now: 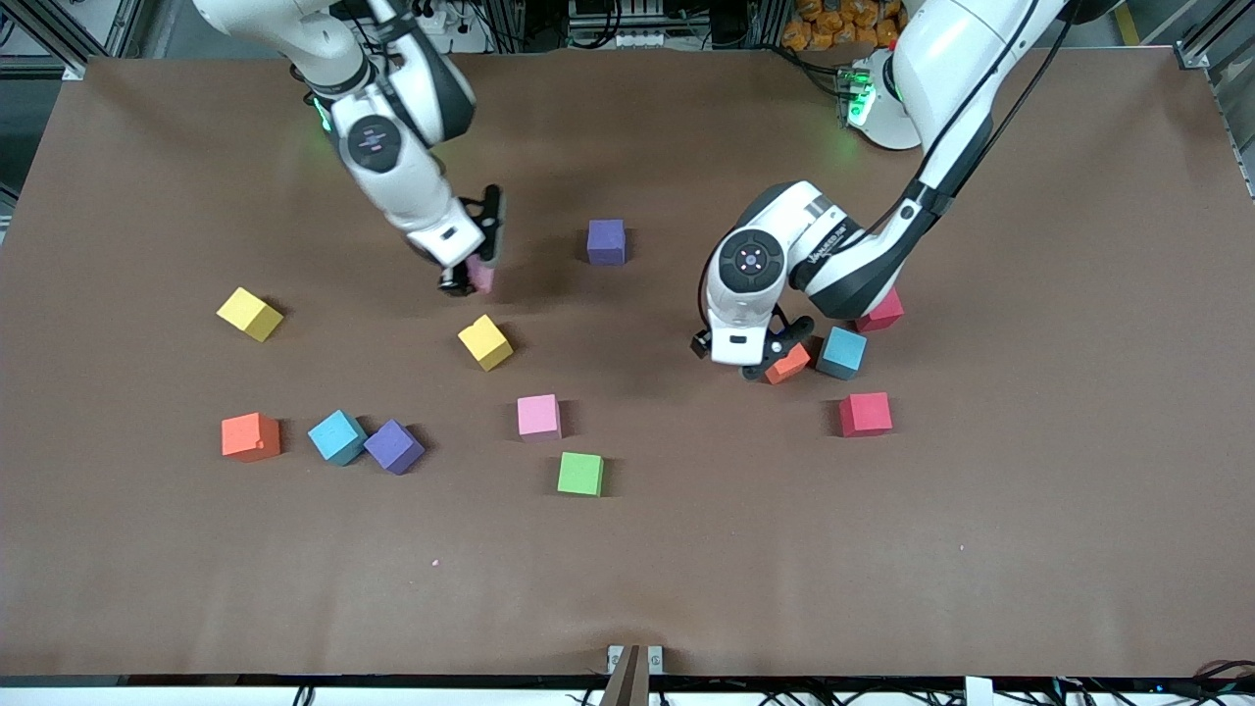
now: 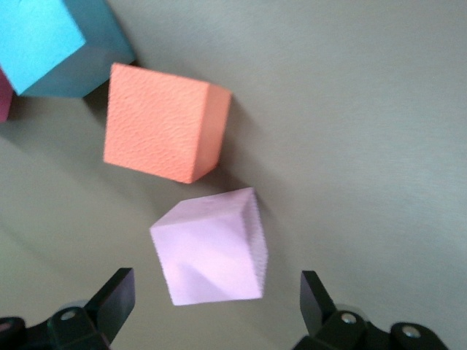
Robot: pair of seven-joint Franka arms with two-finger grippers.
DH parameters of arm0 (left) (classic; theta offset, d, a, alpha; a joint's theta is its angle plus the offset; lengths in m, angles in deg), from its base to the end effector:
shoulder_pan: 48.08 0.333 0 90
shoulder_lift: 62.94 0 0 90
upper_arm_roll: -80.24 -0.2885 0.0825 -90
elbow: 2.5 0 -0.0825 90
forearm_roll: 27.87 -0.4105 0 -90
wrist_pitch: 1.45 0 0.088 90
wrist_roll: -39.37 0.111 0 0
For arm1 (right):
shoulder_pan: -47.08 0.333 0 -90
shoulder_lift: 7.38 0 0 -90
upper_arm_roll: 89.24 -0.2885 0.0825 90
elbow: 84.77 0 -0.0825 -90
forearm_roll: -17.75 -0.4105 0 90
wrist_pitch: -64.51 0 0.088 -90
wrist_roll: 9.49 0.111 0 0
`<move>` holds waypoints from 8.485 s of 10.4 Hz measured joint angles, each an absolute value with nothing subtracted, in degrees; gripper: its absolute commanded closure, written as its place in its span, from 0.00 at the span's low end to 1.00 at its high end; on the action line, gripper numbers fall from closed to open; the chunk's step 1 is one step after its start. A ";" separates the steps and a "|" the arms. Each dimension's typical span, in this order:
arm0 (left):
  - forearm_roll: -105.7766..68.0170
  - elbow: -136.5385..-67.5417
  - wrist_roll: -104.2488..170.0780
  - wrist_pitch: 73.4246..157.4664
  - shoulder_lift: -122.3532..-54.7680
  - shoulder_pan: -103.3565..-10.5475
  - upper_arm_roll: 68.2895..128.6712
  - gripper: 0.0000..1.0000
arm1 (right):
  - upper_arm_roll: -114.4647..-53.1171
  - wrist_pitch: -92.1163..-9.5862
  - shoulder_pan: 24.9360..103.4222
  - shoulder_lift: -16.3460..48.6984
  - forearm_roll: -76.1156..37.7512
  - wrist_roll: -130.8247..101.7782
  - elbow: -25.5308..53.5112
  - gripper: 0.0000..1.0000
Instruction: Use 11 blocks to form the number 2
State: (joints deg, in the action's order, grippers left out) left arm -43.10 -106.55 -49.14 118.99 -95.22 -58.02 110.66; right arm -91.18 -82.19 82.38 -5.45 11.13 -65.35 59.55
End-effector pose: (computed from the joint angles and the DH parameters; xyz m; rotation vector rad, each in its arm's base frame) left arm 0.4962 -0.3923 0.2050 -2.8011 -1.0613 0.2077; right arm 0.3810 0.2880 0.2127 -2.2225 -2.1304 -0.0280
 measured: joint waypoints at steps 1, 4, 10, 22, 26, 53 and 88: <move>-43.10 -107.59 -51.53 119.90 -94.98 -57.91 110.67 0.00 | -91.19 -82.65 84.88 -5.26 11.13 -62.75 59.55 0.82; -43.76 -111.52 -57.49 125.48 -94.33 -57.76 110.66 0.00 | -91.21 -86.63 90.22 -3.34 11.10 -57.47 59.62 0.82; -46.96 -115.17 -59.73 129.36 -94.35 -57.12 110.55 0.00 | -91.21 -94.44 97.30 5.34 11.07 -50.53 57.48 0.83; -48.90 -117.22 -62.39 134.97 -96.50 -55.53 110.57 0.24 | -91.15 -94.37 99.47 10.11 11.05 -48.01 52.88 0.81; -48.92 -117.07 -62.49 135.25 -96.46 -55.45 110.57 0.54 | -91.14 -94.38 100.23 12.11 11.05 -47.82 51.76 0.81; -49.16 -122.48 -117.71 139.94 -93.25 -70.97 116.11 0.53 | -89.75 -78.86 73.51 8.20 19.20 -23.77 44.80 0.00; -49.16 -122.27 -118.30 138.64 -93.41 -71.24 115.82 0.00 | -94.02 -75.40 78.39 12.12 19.17 1.35 36.17 0.82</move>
State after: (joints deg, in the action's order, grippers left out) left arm -49.16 -122.27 -118.30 138.64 -93.41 -71.24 115.82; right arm -94.02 -75.40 78.39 12.12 19.17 1.35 36.17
